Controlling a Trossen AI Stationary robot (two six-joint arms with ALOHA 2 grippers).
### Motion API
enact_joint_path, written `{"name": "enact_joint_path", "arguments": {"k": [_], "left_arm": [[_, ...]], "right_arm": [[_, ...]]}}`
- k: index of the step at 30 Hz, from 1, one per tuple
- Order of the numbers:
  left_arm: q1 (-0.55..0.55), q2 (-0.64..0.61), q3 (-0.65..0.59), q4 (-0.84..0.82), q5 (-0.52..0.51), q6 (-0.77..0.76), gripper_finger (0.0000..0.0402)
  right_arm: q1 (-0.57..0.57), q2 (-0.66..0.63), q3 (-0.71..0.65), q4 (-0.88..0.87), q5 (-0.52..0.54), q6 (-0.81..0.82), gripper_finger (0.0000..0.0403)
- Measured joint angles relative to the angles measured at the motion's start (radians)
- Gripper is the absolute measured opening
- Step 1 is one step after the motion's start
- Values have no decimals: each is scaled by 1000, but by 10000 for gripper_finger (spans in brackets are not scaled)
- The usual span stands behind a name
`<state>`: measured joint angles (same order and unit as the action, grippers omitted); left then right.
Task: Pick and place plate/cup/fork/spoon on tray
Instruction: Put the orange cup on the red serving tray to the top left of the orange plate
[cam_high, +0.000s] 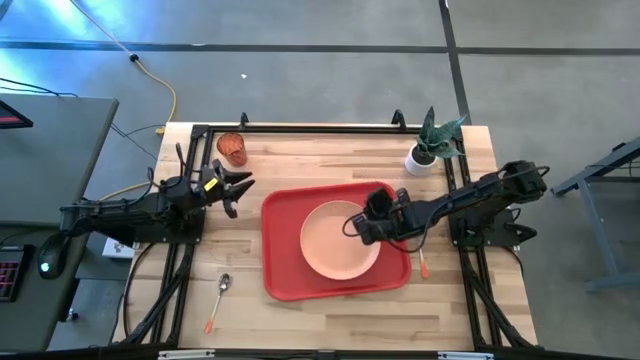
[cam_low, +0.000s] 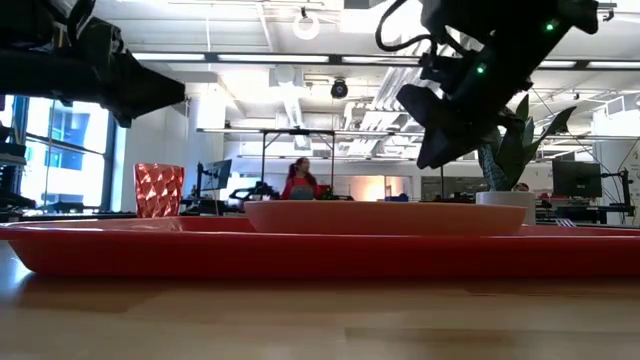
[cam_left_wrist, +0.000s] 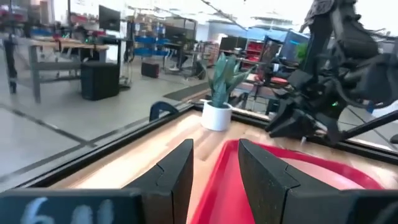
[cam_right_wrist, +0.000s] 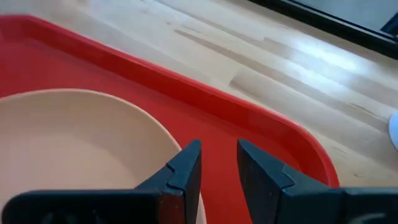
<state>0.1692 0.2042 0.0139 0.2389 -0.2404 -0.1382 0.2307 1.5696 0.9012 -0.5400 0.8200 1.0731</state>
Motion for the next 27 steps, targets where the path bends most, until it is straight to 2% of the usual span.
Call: {"name": "enact_joint_path", "arguments": {"k": [7,9,13,18,22,27], "left_arm": [[0,68,3,22,-5,-61,118],[0,95,28,-20,-21,-76,118],[0,166,157,-287,-117,-96,118],[19,270,346,-596,-352,-139,118],[50,341,445,-632,-393,-146,118],[61,464,521,-624,-376,-166,118]], "right_arm": [[0,-6,0,62,-15,-75,93],[-2,-16,0,75,-33,-105,93],[-2,-32,0,87,-29,-155,93],[-2,-32,0,93,56,-134,93],[-2,-27,0,95,77,-122,93],[-2,-27,0,96,25,-131,93]]}}
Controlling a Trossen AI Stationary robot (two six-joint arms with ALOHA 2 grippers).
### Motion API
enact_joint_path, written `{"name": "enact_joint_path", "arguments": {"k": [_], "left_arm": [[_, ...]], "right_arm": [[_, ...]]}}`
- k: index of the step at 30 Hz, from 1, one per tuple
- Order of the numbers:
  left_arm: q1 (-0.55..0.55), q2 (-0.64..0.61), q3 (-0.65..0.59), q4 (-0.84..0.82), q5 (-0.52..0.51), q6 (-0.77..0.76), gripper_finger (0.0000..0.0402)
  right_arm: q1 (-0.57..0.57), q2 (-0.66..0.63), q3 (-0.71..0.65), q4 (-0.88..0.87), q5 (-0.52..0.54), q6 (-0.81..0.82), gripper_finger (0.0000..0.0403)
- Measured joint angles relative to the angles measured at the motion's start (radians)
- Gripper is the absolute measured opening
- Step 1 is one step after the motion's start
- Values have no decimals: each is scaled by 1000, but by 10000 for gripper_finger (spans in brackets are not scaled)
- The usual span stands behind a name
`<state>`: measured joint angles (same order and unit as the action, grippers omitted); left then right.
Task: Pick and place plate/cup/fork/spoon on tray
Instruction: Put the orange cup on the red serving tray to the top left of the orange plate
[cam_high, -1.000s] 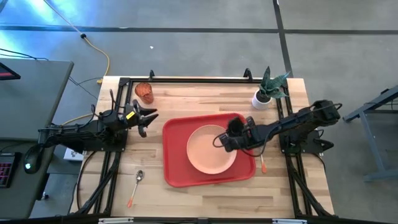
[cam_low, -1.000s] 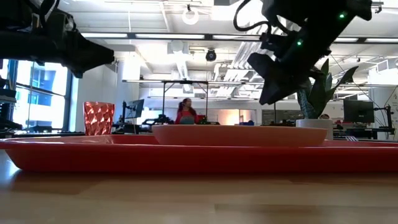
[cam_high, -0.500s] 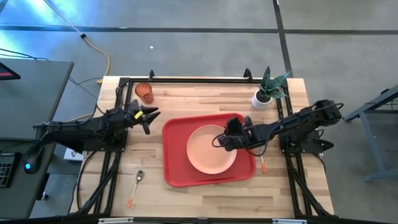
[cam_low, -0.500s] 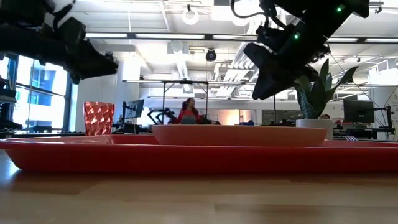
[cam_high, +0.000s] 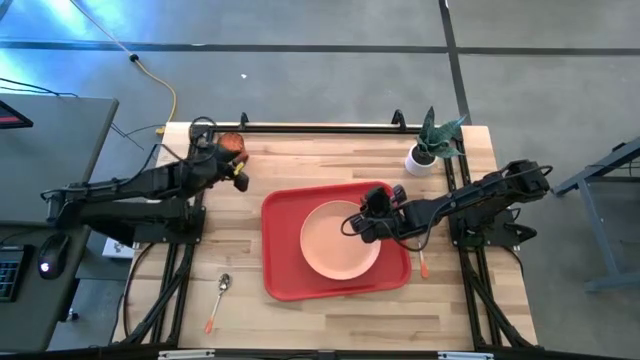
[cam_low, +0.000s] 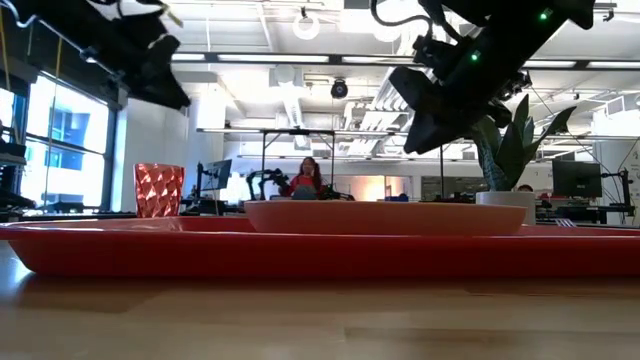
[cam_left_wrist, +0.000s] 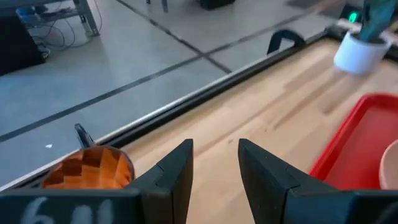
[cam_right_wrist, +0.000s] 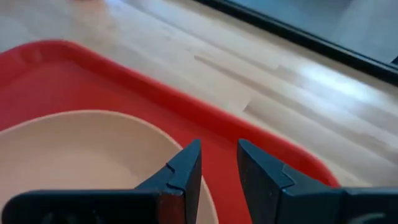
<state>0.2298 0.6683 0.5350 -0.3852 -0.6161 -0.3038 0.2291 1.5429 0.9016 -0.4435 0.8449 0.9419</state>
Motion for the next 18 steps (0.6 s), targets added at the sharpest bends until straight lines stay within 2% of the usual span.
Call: {"name": "enact_joint_path", "arguments": {"k": [4,7,12,18], "left_arm": [[0,110,15,29,4,18,117],[0,182,16,40,22,17,117],[-10,284,15,78,133,0,117],[-46,360,15,167,102,26,117]], "right_arm": [[2,-2,0,-2,-34,-36,93],[18,-8,0,-5,15,-53,93],[30,-16,0,9,93,-53,93],[3,-9,0,75,94,-53,93]]}}
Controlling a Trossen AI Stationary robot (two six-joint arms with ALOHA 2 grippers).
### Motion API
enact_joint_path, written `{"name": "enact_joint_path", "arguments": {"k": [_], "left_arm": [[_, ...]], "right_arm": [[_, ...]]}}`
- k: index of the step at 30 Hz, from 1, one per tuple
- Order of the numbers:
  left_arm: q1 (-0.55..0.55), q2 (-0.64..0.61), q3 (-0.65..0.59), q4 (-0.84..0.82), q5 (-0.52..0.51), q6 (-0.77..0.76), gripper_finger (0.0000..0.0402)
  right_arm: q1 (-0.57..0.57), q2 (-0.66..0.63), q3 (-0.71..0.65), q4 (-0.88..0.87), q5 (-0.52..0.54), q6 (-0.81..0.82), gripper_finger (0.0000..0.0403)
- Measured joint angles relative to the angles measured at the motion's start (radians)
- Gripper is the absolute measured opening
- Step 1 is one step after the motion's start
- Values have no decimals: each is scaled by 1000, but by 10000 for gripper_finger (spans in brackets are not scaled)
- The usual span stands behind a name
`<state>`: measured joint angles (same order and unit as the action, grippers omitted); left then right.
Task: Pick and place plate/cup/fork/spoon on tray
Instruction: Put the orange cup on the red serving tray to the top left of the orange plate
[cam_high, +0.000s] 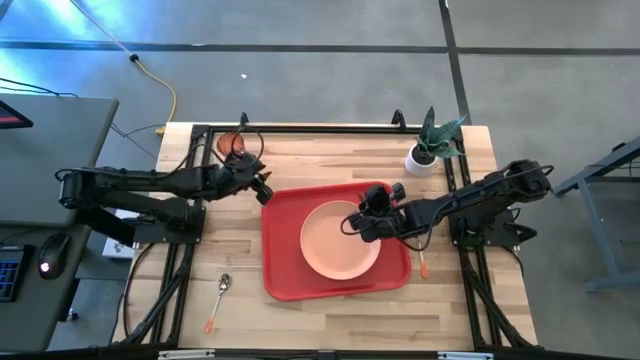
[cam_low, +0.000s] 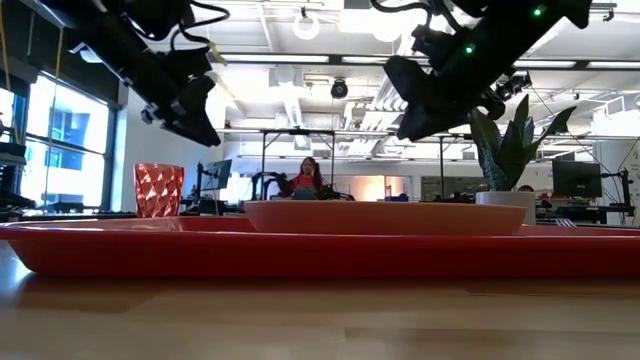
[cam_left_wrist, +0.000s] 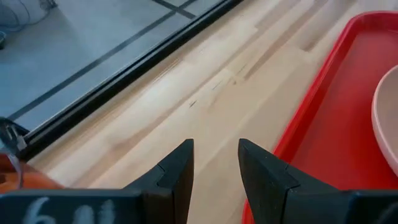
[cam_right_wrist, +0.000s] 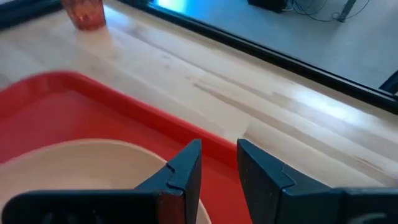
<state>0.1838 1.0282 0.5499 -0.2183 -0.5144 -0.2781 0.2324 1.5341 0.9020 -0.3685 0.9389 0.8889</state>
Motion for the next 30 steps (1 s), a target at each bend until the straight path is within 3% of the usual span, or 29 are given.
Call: {"name": "enact_joint_path", "arguments": {"k": [8,18,24,30], "left_arm": [[-65,56,0,108,-32,51,117],[-125,60,0,111,-86,48,117],[-167,48,0,108,-125,53,117],[-209,-7,0,55,-169,51,117]], "right_arm": [[1,0,0,70,-8,-84,93],[-15,4,0,320,-46,-347,100],[-94,51,0,615,-247,-583,108],[-179,114,14,748,-423,-643,117]]}}
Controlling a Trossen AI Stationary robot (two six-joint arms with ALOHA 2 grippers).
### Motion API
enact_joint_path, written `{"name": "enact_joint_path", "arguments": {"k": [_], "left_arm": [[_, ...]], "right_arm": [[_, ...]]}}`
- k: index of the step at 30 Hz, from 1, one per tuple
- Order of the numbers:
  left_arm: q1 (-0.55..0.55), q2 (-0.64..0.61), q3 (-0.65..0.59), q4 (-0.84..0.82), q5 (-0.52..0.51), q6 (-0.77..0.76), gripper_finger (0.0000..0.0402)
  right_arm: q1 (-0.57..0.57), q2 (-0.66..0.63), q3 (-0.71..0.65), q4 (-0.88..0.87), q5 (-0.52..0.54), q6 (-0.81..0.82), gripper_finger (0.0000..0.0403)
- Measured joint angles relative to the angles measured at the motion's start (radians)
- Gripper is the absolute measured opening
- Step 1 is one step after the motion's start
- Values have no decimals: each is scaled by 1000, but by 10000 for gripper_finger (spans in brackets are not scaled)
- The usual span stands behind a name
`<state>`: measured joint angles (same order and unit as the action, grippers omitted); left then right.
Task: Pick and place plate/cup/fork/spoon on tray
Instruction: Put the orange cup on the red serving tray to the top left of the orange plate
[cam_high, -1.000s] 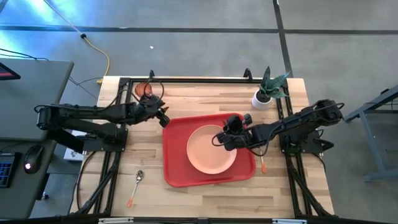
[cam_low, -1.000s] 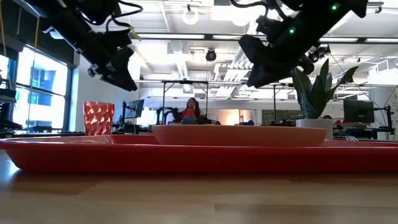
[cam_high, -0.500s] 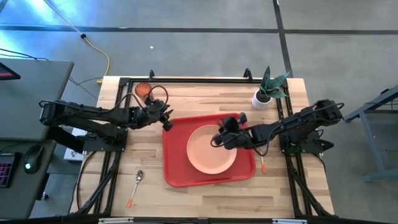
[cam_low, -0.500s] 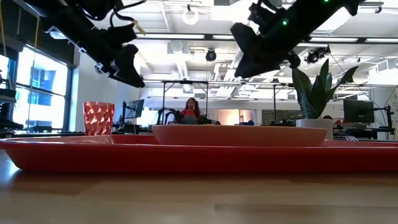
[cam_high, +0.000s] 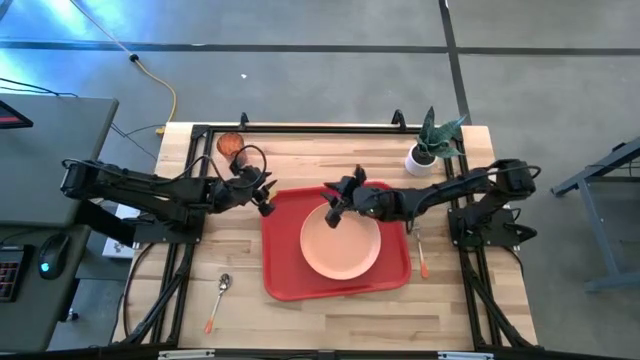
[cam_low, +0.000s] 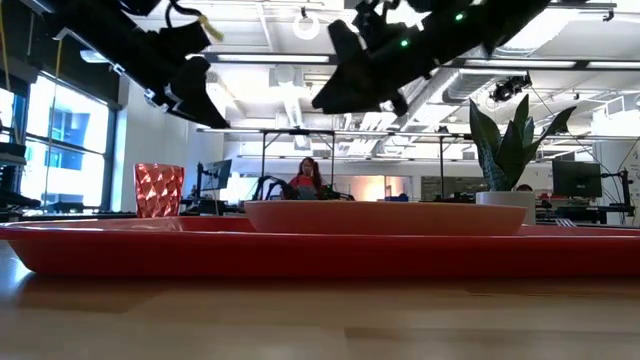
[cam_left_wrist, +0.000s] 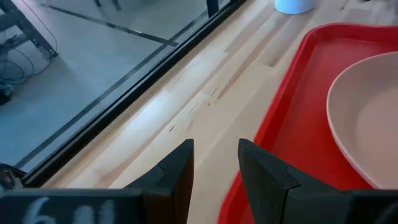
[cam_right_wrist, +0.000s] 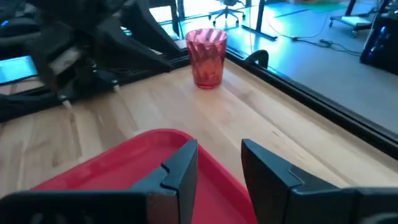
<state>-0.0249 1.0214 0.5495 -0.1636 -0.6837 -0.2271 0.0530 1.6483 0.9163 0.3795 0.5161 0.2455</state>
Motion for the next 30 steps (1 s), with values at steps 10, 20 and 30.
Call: {"name": "enact_joint_path", "arguments": {"k": [10,20,30], "left_arm": [[-18,-146,0,-179,-98,-60,117],[-4,-363,0,-378,-265,-103,117],[43,-606,0,-323,-319,35,117]], "right_arm": [[-54,134,259,-140,-56,-132,150],[-104,403,697,-437,-113,-153,167],[-159,749,1237,-528,-203,-284,167]]}}
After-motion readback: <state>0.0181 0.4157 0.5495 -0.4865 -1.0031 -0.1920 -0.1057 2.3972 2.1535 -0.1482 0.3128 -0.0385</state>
